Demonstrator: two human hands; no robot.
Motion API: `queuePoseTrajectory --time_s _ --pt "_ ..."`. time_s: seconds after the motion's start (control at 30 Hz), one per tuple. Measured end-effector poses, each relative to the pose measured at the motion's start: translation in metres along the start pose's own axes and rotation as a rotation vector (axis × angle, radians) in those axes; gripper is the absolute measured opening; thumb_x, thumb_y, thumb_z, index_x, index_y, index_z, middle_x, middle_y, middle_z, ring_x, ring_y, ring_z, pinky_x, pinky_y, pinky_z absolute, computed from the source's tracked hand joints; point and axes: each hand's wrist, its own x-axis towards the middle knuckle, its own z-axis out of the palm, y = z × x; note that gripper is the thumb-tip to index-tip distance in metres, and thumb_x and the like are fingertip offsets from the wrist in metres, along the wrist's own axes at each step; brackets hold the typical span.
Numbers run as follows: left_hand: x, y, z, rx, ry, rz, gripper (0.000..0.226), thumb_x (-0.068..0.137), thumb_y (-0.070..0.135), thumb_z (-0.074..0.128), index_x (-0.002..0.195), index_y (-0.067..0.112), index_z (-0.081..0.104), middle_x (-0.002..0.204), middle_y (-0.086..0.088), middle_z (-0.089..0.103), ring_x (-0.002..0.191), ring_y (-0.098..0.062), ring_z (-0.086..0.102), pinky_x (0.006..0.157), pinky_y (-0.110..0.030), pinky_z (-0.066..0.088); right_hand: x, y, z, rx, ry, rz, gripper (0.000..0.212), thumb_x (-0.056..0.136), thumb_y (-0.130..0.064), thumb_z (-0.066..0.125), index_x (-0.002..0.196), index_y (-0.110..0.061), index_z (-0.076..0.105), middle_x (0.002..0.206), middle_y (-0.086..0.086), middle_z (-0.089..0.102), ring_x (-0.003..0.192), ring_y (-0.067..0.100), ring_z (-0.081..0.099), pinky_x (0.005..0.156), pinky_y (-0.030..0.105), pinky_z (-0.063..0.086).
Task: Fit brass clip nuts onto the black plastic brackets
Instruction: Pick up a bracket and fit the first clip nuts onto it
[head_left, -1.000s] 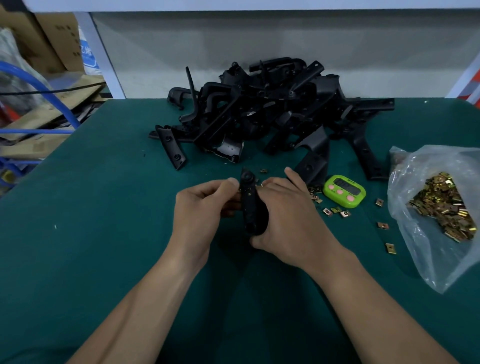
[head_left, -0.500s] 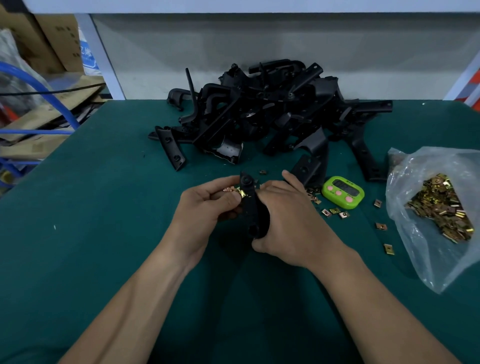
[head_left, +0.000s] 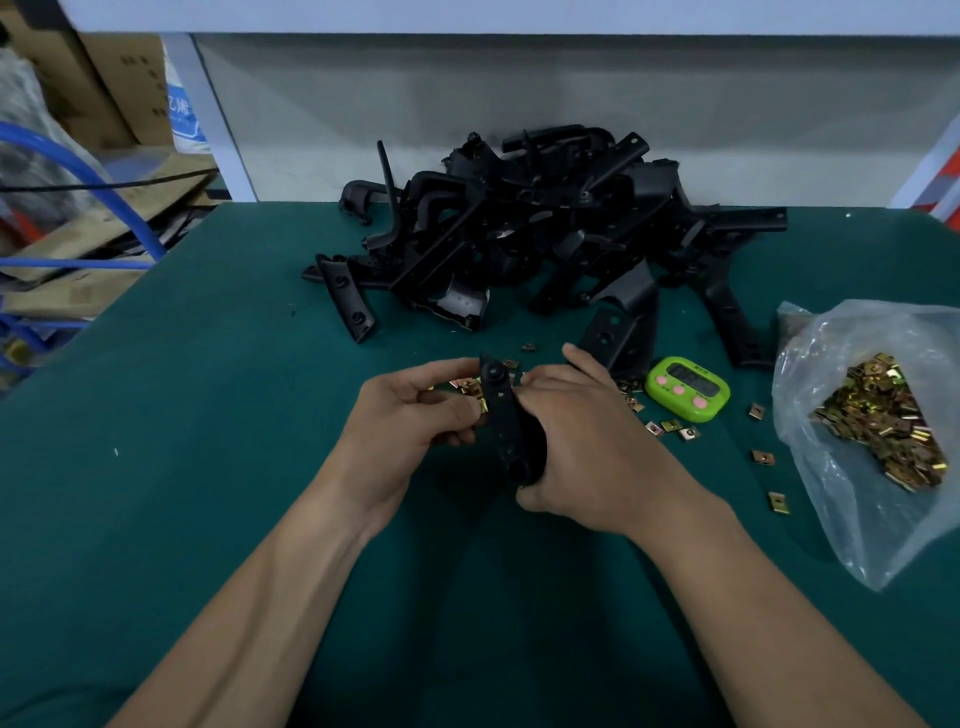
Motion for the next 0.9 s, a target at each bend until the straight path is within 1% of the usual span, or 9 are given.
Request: queuePoseTrajectory --time_s 0.17,0.27,0.37,0.5,0.6,0.67,0.8,0.83,0.9 --pt "-0.001 0.000 0.001 0.011 0.043 -0.021 0.034 0.084 -0.005 0.074 0.109 0.017 0.079 0.069 -0.010 0.069 0.059 -0.014 0.061 0.058 -0.020 0.050 0.000 -0.003 -0.003 -0.034 -0.033 -0.022 0.045 0.054 -0.048 0.078 0.092 -0.031 0.061 0.092 -0.014 0.060 0.117 0.010 0.052 0.122 0.022 -0.005" --pt "-0.002 -0.001 0.001 -0.003 0.047 -0.030 0.035 0.083 -0.004 0.074 0.109 0.018 0.080 0.070 -0.011 0.067 0.060 -0.015 0.060 0.059 -0.021 0.049 -0.001 -0.004 -0.004 -0.050 -0.046 -0.029 0.045 0.055 -0.047 0.079 0.092 -0.031 0.061 0.092 -0.015 0.059 0.115 0.010 0.053 0.124 0.027 0.001" --pt "-0.004 -0.001 0.010 -0.024 0.040 -0.003 0.032 0.082 -0.001 0.077 0.106 0.020 0.081 0.069 -0.008 0.067 0.063 -0.015 0.060 0.062 -0.021 0.050 -0.001 -0.005 -0.003 -0.092 -0.047 -0.036 0.046 0.057 -0.048 0.079 0.096 -0.028 0.063 0.095 -0.014 0.060 0.118 0.011 0.052 0.124 0.028 -0.001" --pt "-0.006 -0.003 0.022 -0.075 0.092 0.013 0.025 0.087 -0.002 0.073 0.105 0.016 0.080 0.084 -0.011 0.076 0.077 -0.017 0.070 0.075 -0.025 0.059 -0.003 -0.008 0.000 -0.094 -0.024 -0.014 0.050 0.060 -0.050 0.078 0.100 -0.025 0.065 0.097 -0.011 0.063 0.118 0.013 0.053 0.123 0.027 -0.003" --pt "-0.006 -0.004 0.029 -0.110 0.142 -0.017 0.018 0.089 0.007 0.075 0.106 0.011 0.078 0.094 -0.012 0.078 0.083 -0.017 0.072 0.080 -0.028 0.061 -0.003 -0.011 0.005 -0.069 0.060 0.061 0.050 0.057 -0.048 0.079 0.098 -0.024 0.062 0.093 -0.012 0.063 0.110 0.014 0.057 0.123 0.031 0.007" --pt "-0.005 -0.004 0.032 -0.008 0.167 -0.008 0.014 0.087 0.015 0.079 0.101 0.015 0.080 0.093 -0.008 0.080 0.084 -0.017 0.074 0.079 -0.029 0.061 -0.004 -0.011 0.007 -0.086 0.127 0.107 0.050 0.056 -0.046 0.079 0.098 -0.023 0.063 0.089 -0.011 0.063 0.104 0.016 0.060 0.123 0.036 0.016" --pt "-0.007 -0.006 0.033 0.442 0.241 0.121 0.010 0.075 0.040 0.082 0.082 0.034 0.080 0.075 0.012 0.076 0.074 -0.008 0.073 0.067 -0.024 0.058 -0.004 -0.011 0.010 -0.157 0.156 0.110 0.055 0.051 -0.045 0.085 0.096 -0.019 0.065 0.088 -0.008 0.064 0.100 0.019 0.061 0.121 0.045 0.026" --pt "-0.010 -0.006 0.034 0.491 0.238 0.152 0.015 0.074 0.046 0.078 0.080 0.032 0.079 0.072 0.011 0.075 0.072 -0.008 0.072 0.063 -0.024 0.057 -0.004 -0.011 0.010 -0.165 0.160 0.101 0.057 0.050 -0.045 0.086 0.094 -0.017 0.065 0.088 -0.007 0.065 0.100 0.020 0.061 0.121 0.047 0.028" --pt "-0.013 -0.007 0.036 0.531 0.250 0.213 0.021 0.076 0.045 0.073 0.073 0.024 0.077 0.064 0.007 0.071 0.062 -0.010 0.067 0.054 -0.024 0.052 -0.004 -0.012 0.012 -0.159 0.174 0.077 0.058 0.049 -0.045 0.086 0.093 -0.016 0.065 0.089 -0.006 0.065 0.099 0.020 0.061 0.120 0.048 0.028"
